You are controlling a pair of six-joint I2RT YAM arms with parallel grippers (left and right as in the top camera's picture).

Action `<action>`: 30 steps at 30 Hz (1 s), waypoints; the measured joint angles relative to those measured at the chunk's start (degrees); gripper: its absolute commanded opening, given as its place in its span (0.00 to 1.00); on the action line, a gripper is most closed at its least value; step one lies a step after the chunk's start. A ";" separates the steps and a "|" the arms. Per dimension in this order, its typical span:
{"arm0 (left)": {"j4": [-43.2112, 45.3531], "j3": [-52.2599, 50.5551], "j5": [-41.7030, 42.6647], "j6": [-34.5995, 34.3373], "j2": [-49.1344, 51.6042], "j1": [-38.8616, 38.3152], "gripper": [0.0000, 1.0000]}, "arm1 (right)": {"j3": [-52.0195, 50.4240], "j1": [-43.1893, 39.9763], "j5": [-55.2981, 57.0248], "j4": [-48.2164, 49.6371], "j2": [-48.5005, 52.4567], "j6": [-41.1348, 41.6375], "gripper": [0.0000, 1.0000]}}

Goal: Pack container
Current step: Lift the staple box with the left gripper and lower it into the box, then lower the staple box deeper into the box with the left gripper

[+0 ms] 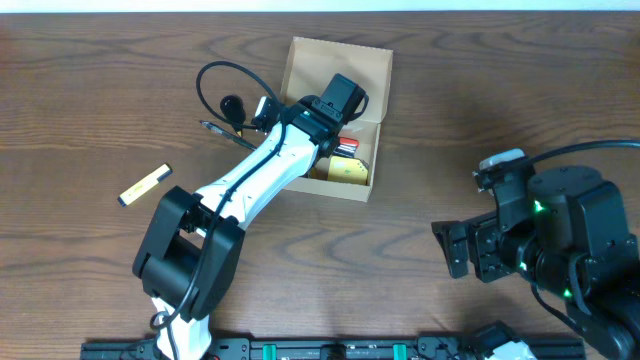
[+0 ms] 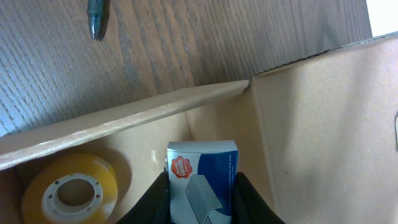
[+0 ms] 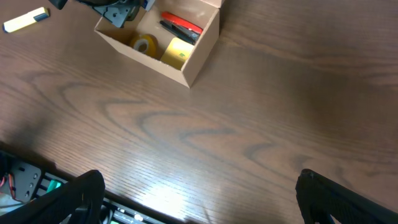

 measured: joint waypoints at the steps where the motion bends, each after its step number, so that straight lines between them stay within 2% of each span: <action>1: 0.00 0.00 -0.02 0.00 0.00 0.00 0.06 | 0.00 0.00 0.00 0.00 0.00 0.02 0.99; 22: 2.47 0.00 -0.70 0.00 4.74 0.00 0.07 | 0.00 0.00 0.00 0.00 0.00 0.00 0.99; 23: 2.45 0.00 -0.90 0.00 4.74 0.00 0.13 | 0.00 0.00 0.00 0.00 0.00 0.00 0.99; 25: 2.47 0.00 -1.20 0.00 4.74 0.02 0.37 | 0.00 0.00 0.00 0.00 0.00 0.02 0.99; 27: 2.47 0.00 -1.49 -0.04 4.74 0.00 0.53 | 0.00 0.00 0.00 0.00 0.00 0.00 0.99; 29: 2.43 0.00 -1.53 -0.02 4.74 0.02 0.62 | 0.00 0.00 -0.02 0.00 0.00 0.00 0.99; 30: 2.47 0.00 -1.62 -0.22 4.74 0.02 0.63 | 0.00 0.00 0.00 0.00 0.00 0.00 0.99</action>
